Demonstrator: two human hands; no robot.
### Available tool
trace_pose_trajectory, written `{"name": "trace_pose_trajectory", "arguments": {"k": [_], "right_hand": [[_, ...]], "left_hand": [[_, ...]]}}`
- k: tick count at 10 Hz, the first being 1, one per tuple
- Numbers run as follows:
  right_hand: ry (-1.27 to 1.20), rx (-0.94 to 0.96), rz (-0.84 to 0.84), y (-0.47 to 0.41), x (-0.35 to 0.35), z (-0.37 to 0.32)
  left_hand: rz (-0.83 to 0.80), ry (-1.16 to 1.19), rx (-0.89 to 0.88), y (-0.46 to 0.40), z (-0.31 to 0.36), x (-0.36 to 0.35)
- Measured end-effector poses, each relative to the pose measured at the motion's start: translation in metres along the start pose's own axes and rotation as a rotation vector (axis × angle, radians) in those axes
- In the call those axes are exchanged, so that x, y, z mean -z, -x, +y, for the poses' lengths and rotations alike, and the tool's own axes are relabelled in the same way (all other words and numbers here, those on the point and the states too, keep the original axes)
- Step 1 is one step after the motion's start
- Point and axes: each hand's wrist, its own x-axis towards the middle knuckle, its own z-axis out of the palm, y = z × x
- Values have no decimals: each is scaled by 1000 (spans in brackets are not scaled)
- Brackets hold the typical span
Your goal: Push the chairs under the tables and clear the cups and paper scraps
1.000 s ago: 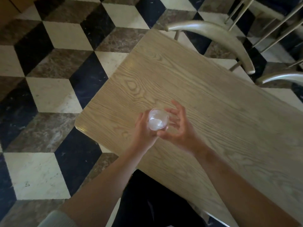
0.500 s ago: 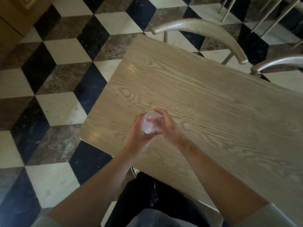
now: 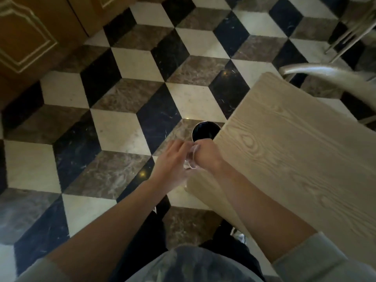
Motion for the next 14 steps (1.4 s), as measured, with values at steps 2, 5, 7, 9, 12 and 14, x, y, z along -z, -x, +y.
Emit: {"name": "trace_pose_trajectory", "arguments": {"k": [2, 5, 7, 9, 12, 14], "right_hand": [[-55, -98, 151, -48, -35, -138], [-575, -276, 125, -114, 3, -143], [-694, -426, 313, -154, 25, -108], [-956, -761, 479, -174, 59, -55], [-1273, -1015, 576, -182, 53, -26], [-1262, -1050, 606, -183, 65, -27]], "left_hand": [[5, -38, 98, -12, -111, 75], [-279, 189, 104, -105, -177, 82], [-589, 216, 166, -193, -191, 56], [-820, -42, 83, -289, -211, 26], [-911, 13, 36, -388, -212, 0], [-1066, 11, -93, -444, -190, -34]]}}
